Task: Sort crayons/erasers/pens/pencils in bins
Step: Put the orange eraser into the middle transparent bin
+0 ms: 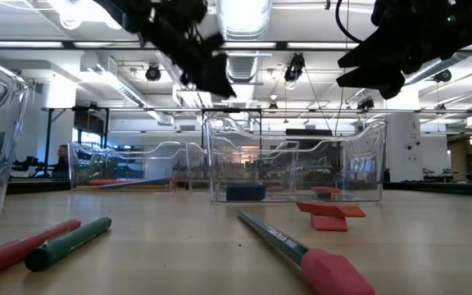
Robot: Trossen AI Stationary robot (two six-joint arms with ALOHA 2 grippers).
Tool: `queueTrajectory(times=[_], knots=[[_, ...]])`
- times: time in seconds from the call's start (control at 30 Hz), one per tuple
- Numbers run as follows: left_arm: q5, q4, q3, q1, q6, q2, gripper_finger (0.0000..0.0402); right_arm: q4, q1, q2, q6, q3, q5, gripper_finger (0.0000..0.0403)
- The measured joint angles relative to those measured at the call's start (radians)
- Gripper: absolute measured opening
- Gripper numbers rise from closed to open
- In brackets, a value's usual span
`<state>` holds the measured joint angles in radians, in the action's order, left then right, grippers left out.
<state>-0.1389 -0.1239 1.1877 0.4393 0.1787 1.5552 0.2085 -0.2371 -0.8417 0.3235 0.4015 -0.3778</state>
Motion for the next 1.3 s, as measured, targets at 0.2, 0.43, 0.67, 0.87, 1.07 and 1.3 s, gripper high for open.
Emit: queueTrajectory(times=[0.2, 0.43, 0.67, 0.87, 1.07, 1.3], knots=[[0.029, 0.051, -0.029, -0.175, -0.034, -0.172, 0.0188, 0.091, -0.069, 0.0, -0.08, 0.018, 0.094, 0.0231], [-0.122, 0.302, -0.184, -0.493, -0.041, -0.301, 0.0189, 0.059, -0.178, -0.034, -0.124, 0.094, 0.09, 0.0231], [-0.184, 0.681, -0.376, -0.705, -0.008, -0.296, 0.0189, 0.056, -0.181, -0.202, -0.078, 0.126, 0.091, 0.0231], [-0.209, 0.754, -0.443, -0.741, -0.044, -0.295, 0.0189, 0.058, -0.188, -0.383, -0.003, 0.161, 0.161, 0.0231], [-0.22, 0.744, -0.473, -0.741, -0.095, -0.293, 0.0189, 0.059, -0.198, -0.515, -0.007, 0.218, 0.201, 0.0231], [-0.228, 0.744, -0.474, -0.741, -0.095, -0.295, 0.0189, 0.06, -0.197, -0.634, 0.017, 0.233, 0.205, 0.0231]])
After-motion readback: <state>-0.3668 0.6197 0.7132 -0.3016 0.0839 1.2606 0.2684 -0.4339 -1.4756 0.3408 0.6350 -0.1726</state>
